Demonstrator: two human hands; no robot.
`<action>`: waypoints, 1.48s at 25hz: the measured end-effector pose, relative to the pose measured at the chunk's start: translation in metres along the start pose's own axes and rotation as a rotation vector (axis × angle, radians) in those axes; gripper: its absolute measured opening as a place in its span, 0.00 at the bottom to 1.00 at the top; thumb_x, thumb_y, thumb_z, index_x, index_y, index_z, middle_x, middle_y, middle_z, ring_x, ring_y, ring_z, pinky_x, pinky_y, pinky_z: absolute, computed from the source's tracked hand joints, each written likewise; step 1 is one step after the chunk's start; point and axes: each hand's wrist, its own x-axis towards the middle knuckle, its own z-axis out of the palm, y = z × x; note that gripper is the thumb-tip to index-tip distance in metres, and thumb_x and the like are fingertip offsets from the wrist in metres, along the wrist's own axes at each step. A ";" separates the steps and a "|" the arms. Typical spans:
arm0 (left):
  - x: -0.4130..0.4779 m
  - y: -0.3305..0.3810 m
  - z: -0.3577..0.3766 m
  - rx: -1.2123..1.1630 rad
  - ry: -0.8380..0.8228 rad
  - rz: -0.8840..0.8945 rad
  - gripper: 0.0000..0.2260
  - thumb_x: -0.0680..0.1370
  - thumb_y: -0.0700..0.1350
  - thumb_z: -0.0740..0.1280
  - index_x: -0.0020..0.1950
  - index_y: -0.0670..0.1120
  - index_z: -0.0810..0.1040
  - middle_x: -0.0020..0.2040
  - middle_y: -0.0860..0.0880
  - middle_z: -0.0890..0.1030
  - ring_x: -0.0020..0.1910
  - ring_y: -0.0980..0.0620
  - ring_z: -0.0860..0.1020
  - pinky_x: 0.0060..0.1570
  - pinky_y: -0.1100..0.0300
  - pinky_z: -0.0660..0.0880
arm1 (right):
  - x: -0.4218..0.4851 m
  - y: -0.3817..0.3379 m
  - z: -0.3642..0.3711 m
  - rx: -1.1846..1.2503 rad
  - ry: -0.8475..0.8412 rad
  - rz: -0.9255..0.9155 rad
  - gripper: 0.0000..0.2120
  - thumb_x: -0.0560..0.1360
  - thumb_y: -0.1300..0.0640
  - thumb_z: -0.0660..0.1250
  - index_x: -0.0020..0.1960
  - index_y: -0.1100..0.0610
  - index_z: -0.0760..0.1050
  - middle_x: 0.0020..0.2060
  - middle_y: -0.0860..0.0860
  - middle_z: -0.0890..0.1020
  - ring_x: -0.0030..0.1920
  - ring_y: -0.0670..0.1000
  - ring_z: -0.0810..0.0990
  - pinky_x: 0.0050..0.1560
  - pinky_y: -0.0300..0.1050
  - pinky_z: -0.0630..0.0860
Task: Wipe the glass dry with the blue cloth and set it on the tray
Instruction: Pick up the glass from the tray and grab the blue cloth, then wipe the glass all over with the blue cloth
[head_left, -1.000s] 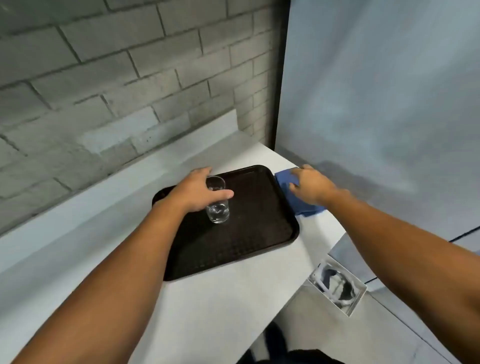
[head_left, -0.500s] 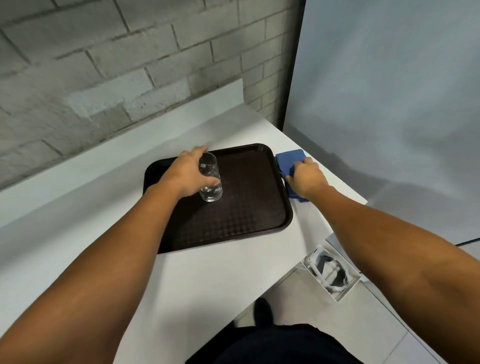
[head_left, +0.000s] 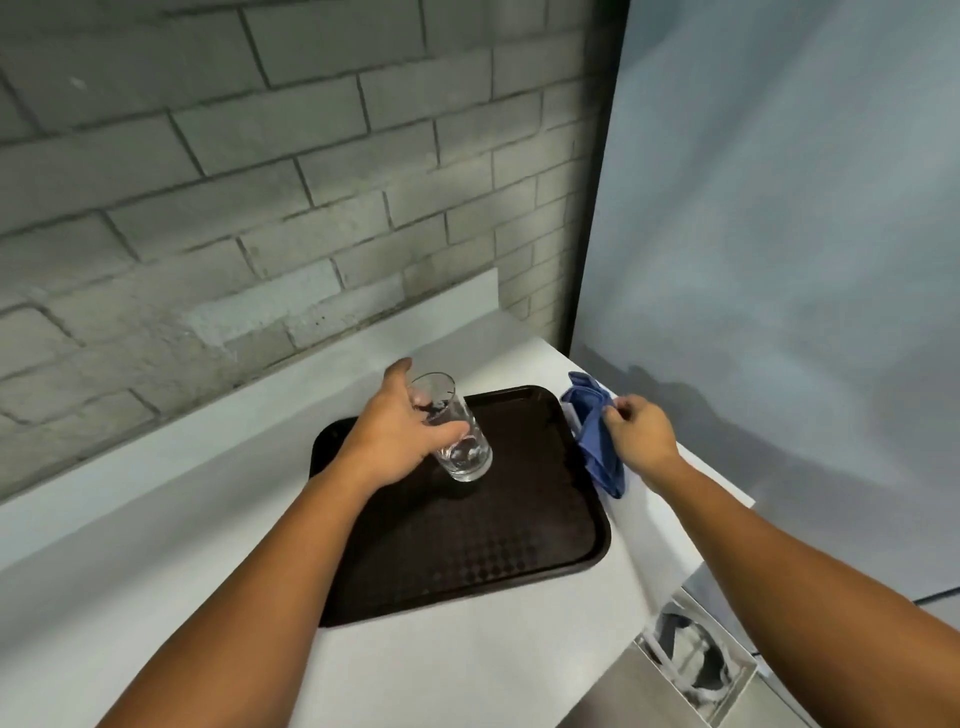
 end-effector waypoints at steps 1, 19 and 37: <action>0.000 0.004 -0.003 -0.038 0.012 -0.006 0.59 0.71 0.57 0.88 0.92 0.51 0.55 0.63 0.55 0.80 0.60 0.56 0.84 0.60 0.61 0.78 | -0.004 -0.006 -0.001 0.069 0.005 -0.002 0.07 0.85 0.54 0.67 0.55 0.55 0.82 0.50 0.56 0.88 0.47 0.57 0.83 0.44 0.48 0.76; -0.017 0.069 -0.022 -1.078 -0.010 -0.080 0.22 0.81 0.55 0.79 0.71 0.46 0.83 0.56 0.51 0.88 0.50 0.52 0.86 0.42 0.56 0.85 | -0.117 -0.157 -0.031 0.881 -0.093 -0.185 0.10 0.85 0.51 0.68 0.46 0.50 0.81 0.44 0.49 0.87 0.44 0.49 0.85 0.49 0.48 0.81; -0.020 0.088 0.004 -1.169 -0.075 -0.073 0.37 0.75 0.68 0.76 0.71 0.38 0.85 0.59 0.34 0.91 0.56 0.36 0.92 0.55 0.42 0.89 | -0.163 -0.173 -0.020 -0.168 0.071 -1.010 0.20 0.86 0.58 0.66 0.76 0.55 0.78 0.75 0.52 0.80 0.73 0.48 0.75 0.78 0.35 0.67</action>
